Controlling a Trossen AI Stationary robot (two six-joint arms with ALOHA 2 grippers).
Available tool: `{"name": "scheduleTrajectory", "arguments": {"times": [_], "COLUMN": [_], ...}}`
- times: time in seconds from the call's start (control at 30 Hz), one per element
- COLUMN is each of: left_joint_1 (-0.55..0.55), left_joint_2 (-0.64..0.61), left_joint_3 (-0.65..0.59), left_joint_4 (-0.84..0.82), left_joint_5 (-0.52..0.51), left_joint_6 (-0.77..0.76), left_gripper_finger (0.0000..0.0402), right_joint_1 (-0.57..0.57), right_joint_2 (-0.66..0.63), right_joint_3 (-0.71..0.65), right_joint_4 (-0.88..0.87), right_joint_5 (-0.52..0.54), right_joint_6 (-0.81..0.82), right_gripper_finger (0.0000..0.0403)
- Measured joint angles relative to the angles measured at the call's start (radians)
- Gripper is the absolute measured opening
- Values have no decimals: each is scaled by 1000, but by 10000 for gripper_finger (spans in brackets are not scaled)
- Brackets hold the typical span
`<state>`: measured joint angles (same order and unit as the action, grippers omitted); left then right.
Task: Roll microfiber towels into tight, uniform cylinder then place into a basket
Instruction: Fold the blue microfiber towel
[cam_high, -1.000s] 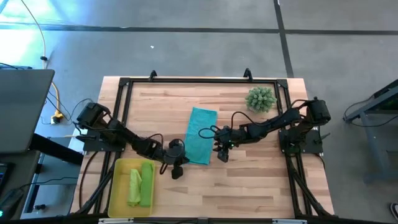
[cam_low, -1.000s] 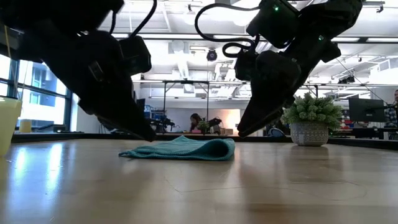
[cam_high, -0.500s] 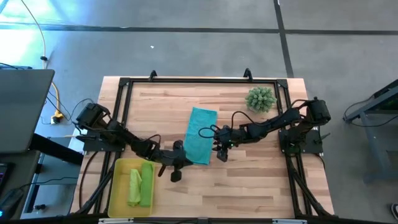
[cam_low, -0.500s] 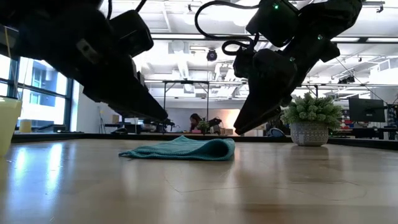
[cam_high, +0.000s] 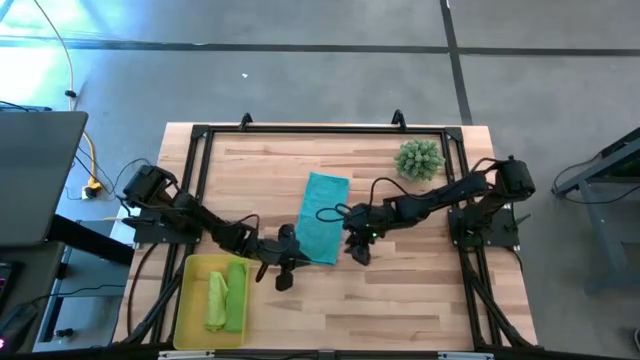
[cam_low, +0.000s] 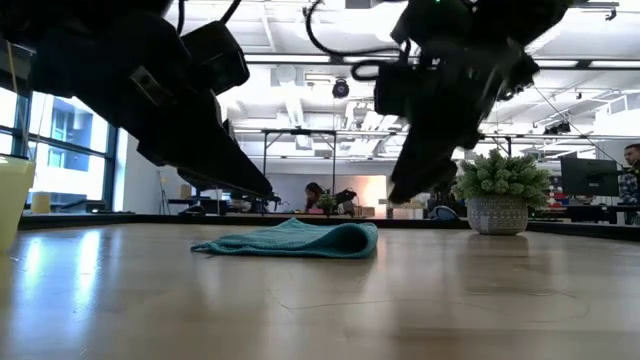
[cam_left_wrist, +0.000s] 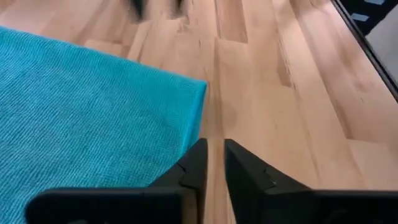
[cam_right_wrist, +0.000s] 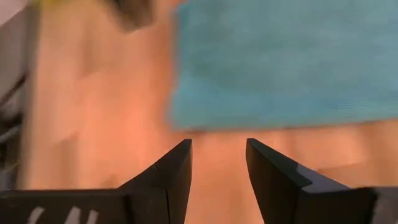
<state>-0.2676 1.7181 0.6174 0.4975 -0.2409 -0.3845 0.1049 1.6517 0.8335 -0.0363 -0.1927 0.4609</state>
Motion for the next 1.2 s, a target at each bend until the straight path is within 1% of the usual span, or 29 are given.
{"name": "scheduleTrajectory", "arguments": {"times": [0.07,0.13,0.23,0.33,0.37,0.43,0.5,0.6,0.67,0.73,0.8,0.9,0.93,1.1,1.2], "left_joint_1": [0,1,-1,-5,-7,-10,-13,-16,-14,-10,-7,-7,-8,-16,-22], "left_joint_2": [-15,-19,-52,-88,-99,-119,-154,-187,-210,-231,-246,-267,-271,-265,-254], "left_joint_3": [0,5,15,37,42,61,67,84,93,100,108,110,110,110,109], "left_joint_4": [-8,-2,-37,-86,-107,-134,-187,-279,-351,-427,-498,-597,-616,-715,-735], "left_joint_5": [0,1,48,113,131,155,162,161,154,143,137,139,141,153,143], "left_joint_6": [-6,-22,-17,29,53,101,141,182,195,188,164,124,112,31,48], "left_gripper_finger": [62,81,105,115,116,117,117,117,117,117,117,117,117,117,117], "right_joint_1": [2,19,65,120,143,197,257,338,378,402,404,399,399,403,402], "right_joint_2": [-16,-29,-49,-65,-65,-72,-70,-67,-60,-53,-47,-25,-17,51,93], "right_joint_3": [38,78,132,174,189,206,222,219,216,214,215,216,216,214,214], "right_joint_4": [-94,-150,-192,-220,-214,-214,-202,-210,-209,-191,-152,-101,-115,-150,-150], "right_joint_5": [-96,-150,-158,-152,-137,-65,48,245,382,469,481,433,425,397,401], "right_joint_6": [-26,-44,-86,-168,-202,-271,-334,-431,-448,-409,-356,-297,-293,-338,-372], "right_gripper_finger": [142,142,142,142,142,142,142,142,142,142,142,142,142,142,142]}}
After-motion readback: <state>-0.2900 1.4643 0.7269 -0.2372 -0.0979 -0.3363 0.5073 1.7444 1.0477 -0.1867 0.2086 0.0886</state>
